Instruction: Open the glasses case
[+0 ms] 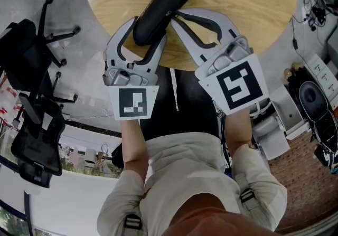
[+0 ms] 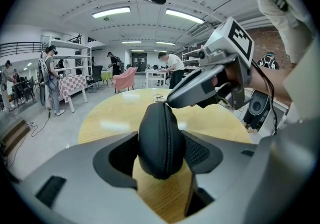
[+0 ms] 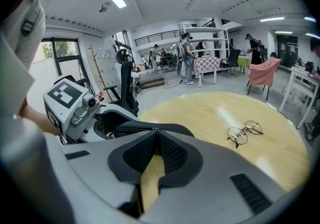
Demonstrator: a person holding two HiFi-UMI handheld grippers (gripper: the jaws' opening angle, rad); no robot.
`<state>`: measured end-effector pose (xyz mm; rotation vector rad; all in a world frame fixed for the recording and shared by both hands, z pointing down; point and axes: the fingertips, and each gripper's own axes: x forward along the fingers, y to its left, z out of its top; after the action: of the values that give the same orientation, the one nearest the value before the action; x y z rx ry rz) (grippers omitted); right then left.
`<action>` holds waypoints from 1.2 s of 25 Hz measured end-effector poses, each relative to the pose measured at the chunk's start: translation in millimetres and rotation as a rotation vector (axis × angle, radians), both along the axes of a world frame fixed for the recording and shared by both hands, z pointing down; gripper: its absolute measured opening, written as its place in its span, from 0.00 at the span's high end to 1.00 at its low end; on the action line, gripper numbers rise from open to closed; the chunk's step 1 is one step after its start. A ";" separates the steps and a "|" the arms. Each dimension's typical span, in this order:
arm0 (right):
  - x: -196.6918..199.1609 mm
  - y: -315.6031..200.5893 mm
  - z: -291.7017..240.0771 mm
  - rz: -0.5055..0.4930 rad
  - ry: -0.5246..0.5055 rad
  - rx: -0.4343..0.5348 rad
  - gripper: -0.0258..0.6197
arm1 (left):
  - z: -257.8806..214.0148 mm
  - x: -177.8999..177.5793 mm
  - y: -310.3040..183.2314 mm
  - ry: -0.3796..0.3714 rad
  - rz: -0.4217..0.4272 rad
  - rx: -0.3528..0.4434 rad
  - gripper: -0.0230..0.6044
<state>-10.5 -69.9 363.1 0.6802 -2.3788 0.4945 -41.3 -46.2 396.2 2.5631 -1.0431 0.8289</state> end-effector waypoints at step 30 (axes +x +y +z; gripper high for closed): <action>20.9 -21.2 12.1 0.137 0.004 0.015 0.90 | 11.6 0.1 9.7 -0.002 -0.008 -0.023 0.51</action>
<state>10.4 -91.1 375.3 0.8546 -2.3445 0.5334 -41.1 -36.5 407.8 2.5382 -1.0376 0.8369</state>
